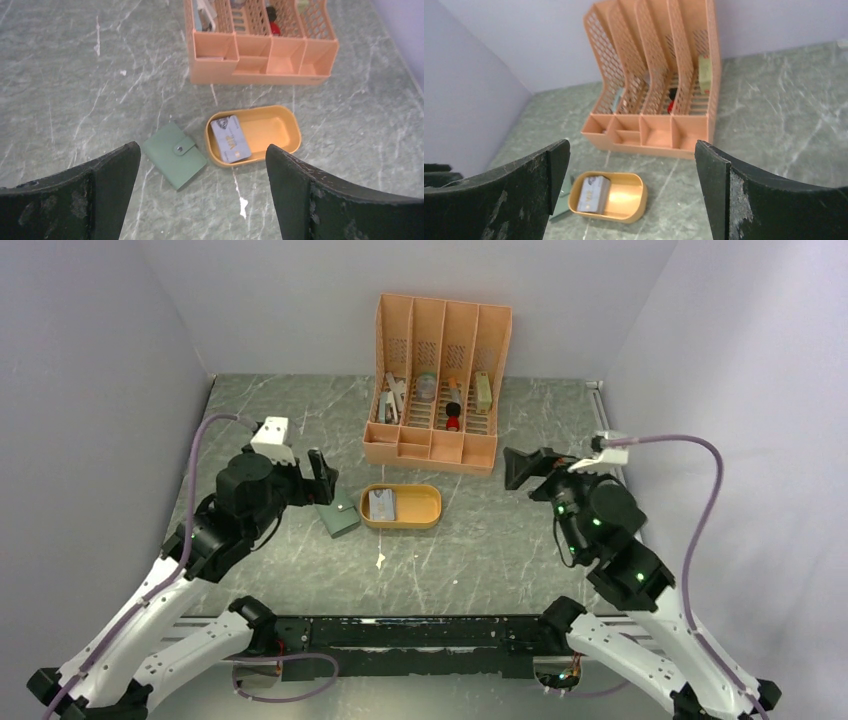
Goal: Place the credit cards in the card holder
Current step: Reset both arms
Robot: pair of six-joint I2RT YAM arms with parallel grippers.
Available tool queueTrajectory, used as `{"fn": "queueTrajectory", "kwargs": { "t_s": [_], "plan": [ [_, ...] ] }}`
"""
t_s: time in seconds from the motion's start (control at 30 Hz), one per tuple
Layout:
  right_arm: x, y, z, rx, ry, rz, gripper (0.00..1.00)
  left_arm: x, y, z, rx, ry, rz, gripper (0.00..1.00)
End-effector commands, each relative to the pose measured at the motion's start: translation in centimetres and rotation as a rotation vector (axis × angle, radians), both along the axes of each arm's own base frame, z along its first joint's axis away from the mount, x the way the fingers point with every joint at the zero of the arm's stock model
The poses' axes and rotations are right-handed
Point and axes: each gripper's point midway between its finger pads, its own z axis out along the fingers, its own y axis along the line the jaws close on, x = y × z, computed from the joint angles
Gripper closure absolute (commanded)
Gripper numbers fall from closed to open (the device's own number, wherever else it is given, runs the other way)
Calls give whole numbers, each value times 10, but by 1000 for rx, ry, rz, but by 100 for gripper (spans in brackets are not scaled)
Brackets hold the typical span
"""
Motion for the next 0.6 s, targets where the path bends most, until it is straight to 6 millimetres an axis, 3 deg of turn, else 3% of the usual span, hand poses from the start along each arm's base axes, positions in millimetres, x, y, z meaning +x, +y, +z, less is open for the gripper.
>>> {"fn": "queueTrajectory", "kwargs": {
  "t_s": [0.0, 0.23, 0.43, 0.57],
  "plan": [
    [18, -4, -40, -5, 167, -126, 0, 5, 7, -25, 58, 28, 41, 1],
    [31, -2, -59, 86, 256, -229, 0, 4, 11, -44, 33, 47, 82, 1],
    [35, 10, -49, 61, 199, -157, 0, -1, 10, -44, -13, -9, 54, 1],
    [39, -1, -46, 109, 201, -242, 0, 1, 13, -50, 20, 3, 68, 1]
  ]
}}
